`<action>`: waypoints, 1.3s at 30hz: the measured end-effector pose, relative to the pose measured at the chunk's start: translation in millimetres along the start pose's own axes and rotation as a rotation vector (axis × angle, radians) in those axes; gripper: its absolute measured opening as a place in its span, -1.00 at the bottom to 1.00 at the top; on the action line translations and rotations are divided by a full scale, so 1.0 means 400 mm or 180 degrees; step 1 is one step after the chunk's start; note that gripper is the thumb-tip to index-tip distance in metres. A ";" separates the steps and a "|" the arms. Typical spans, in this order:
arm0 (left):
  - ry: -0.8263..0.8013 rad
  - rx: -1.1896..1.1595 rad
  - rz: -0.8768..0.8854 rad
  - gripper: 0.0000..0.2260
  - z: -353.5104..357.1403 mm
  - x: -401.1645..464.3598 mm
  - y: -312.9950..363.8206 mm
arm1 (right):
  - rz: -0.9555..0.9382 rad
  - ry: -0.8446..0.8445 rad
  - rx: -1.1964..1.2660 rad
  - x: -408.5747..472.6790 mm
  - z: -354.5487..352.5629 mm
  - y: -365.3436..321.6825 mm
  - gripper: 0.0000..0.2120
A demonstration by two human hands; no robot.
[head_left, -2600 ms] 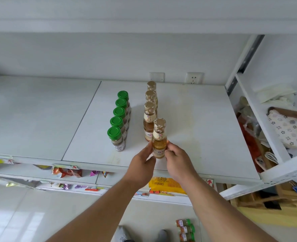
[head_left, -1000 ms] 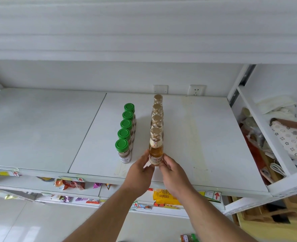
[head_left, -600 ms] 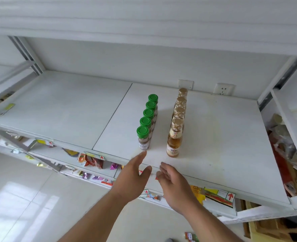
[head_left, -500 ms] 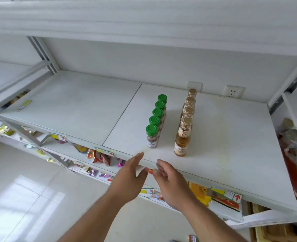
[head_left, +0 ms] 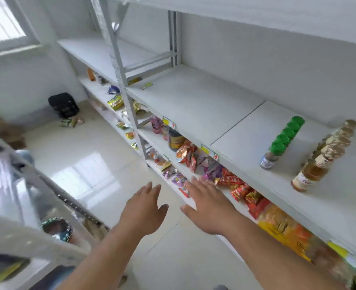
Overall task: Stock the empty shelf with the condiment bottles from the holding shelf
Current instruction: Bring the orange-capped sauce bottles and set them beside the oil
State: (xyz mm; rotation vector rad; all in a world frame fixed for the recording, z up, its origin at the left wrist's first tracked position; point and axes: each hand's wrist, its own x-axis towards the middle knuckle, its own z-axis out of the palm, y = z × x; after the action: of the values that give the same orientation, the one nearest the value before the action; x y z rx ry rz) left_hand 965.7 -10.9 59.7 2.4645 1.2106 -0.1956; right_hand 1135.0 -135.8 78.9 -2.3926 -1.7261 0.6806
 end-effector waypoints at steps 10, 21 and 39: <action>0.0506 -0.0581 -0.1186 -0.35 0.003 -0.300 -0.232 | -0.1169 -0.0393 -0.0338 -0.004 0.089 -0.303 -0.28; 0.1015 -0.0948 -0.2681 -0.40 0.037 -0.695 -0.290 | -0.2395 -0.1003 0.0189 -0.106 0.193 -0.523 -0.38; 0.1436 -0.1357 -0.3324 -0.37 0.104 -1.155 -0.605 | -0.2649 -0.1199 0.0187 -0.278 0.448 -0.999 -0.30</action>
State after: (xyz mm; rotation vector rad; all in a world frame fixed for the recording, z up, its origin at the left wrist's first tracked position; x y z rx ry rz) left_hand 492.2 -231.5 87.8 1.3512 2.3377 0.3355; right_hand 683.4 -130.0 88.9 -1.3217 -2.5168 1.0232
